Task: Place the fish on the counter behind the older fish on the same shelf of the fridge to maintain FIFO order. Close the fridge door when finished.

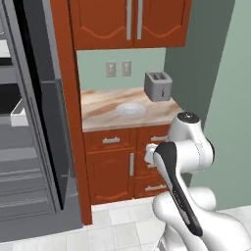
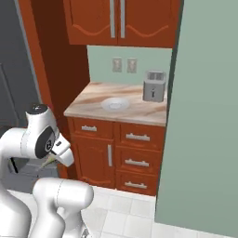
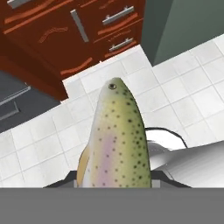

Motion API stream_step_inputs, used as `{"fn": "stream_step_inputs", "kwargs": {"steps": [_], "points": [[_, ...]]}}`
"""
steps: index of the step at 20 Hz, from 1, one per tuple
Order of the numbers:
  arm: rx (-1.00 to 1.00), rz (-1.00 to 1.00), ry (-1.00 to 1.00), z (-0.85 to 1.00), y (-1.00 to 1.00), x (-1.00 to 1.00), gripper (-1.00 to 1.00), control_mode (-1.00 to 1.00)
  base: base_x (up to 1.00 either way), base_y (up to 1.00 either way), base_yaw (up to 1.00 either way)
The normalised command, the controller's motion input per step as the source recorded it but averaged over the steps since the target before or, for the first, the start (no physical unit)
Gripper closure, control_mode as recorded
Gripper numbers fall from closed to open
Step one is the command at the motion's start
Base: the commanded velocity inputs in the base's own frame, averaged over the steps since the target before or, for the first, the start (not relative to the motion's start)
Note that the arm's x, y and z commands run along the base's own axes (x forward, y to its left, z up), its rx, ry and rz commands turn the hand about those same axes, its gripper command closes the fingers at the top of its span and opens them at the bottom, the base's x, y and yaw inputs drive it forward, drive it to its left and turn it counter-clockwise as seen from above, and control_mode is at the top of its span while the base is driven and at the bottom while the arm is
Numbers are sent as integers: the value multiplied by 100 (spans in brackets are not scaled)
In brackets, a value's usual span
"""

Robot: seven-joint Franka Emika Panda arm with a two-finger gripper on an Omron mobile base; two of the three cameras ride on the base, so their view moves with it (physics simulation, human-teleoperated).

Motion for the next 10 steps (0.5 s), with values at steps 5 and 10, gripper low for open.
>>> {"fn": "stream_step_inputs", "kwargs": {"steps": [5, 10], "points": [[0, 0, 0, 0, 0, 0, 100, 100, -70, 96, 11], [0, 0, 0, 0, 0, 0, 100, 100, -35, 98, 14]]}}
